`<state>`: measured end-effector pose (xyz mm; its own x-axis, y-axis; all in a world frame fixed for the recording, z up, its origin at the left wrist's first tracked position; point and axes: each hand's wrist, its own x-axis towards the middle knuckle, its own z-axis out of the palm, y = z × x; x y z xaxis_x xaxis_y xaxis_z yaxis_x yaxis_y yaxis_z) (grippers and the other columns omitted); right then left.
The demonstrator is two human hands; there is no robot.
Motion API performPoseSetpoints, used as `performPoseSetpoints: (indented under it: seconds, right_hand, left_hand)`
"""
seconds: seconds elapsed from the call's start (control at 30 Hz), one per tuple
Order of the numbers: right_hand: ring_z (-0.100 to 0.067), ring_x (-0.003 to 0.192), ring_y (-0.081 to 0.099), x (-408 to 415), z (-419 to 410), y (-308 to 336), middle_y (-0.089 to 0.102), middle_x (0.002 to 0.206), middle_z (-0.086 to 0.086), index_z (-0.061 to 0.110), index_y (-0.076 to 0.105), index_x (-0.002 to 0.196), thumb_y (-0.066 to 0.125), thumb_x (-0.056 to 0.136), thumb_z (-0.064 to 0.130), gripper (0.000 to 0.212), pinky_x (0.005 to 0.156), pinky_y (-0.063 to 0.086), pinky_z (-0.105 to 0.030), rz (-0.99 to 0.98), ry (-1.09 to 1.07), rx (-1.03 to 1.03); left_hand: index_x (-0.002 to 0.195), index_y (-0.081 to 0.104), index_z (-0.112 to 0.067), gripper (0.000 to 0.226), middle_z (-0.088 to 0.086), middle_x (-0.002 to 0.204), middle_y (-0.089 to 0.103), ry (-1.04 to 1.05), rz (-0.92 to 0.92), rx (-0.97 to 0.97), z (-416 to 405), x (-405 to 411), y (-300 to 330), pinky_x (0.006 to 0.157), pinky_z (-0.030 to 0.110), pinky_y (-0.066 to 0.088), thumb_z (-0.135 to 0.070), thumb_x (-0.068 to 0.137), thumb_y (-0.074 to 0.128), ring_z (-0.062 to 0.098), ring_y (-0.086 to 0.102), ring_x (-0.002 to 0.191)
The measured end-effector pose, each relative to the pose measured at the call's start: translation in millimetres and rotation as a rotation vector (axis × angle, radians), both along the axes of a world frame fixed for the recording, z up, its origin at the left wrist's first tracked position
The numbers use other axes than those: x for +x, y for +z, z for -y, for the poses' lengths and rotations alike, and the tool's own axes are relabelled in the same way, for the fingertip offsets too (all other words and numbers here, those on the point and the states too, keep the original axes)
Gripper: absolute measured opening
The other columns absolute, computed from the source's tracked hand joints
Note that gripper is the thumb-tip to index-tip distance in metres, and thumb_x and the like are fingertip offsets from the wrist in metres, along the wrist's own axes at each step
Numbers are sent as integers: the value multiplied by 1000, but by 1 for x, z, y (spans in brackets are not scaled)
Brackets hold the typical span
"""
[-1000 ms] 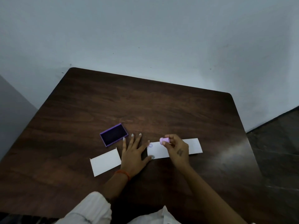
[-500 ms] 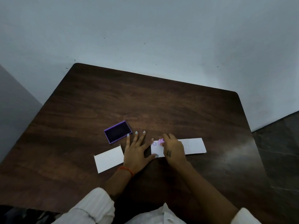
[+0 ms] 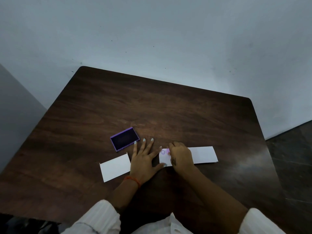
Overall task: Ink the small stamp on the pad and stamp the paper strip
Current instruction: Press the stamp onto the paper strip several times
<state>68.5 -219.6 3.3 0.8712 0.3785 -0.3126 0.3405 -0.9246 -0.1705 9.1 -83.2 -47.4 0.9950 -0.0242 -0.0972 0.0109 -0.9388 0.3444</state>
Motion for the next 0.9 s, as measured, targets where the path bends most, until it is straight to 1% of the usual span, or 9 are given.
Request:
performPoseSetpoints:
  seconds: [0.13,0.27,0.47,0.53,0.67,0.8,0.9]
  right_hand:
    - [-27,116,53,0,1,-1,59,126,-13,8,54,118,71,77,22,46,98,44,-34,38,30,26]
    - [-27,117,52,1,1,0,58,127,-13,8,53,119,70,78,21,46,100,42,-34,28,35,30]
    - [-27,120,49,3,2,3,56,130,-13,8,51,122,70,79,22,50,103,40,-34,-3,58,14]
    - [-27,121,49,3,3,3,55,130,-13,7,51,122,69,79,22,50,103,39,-34,-11,65,15]
    - [-25,117,51,3,3,3,58,127,-13,6,53,119,67,80,22,44,100,40,-32,9,71,48]
    - [-24,114,52,1,3,-2,59,125,-12,7,54,118,67,80,22,43,97,41,-30,25,72,63]
    - [-25,116,51,2,6,-3,58,128,-12,7,52,120,69,79,25,48,99,41,-30,19,120,38]
  left_hand:
    - [141,19,-43,70,-1,159,5,-3,1,19,0,0,-1,110,43,-22,-72,78,36,23,-5,146]
    - [141,18,-43,70,0,159,5,-7,13,38,0,-1,-2,110,43,-22,-72,78,33,23,-5,146]
    - [141,15,-43,71,-1,158,2,-14,20,33,0,0,-5,109,43,-24,-72,79,32,19,-16,139]
    - [141,16,-42,71,-1,158,2,-13,26,29,1,-1,-5,109,42,-24,-71,79,33,19,-15,140]
    - [141,20,-40,70,1,158,5,-9,36,0,0,-1,-6,112,44,-19,-68,80,37,22,-9,143]
    - [141,20,-41,69,-2,156,0,2,46,-14,0,-2,-7,111,43,-20,-68,80,39,19,-14,140]
    - [141,17,-42,70,-6,152,-8,-3,28,-13,0,-2,-7,110,42,-22,-69,79,37,19,-17,140]
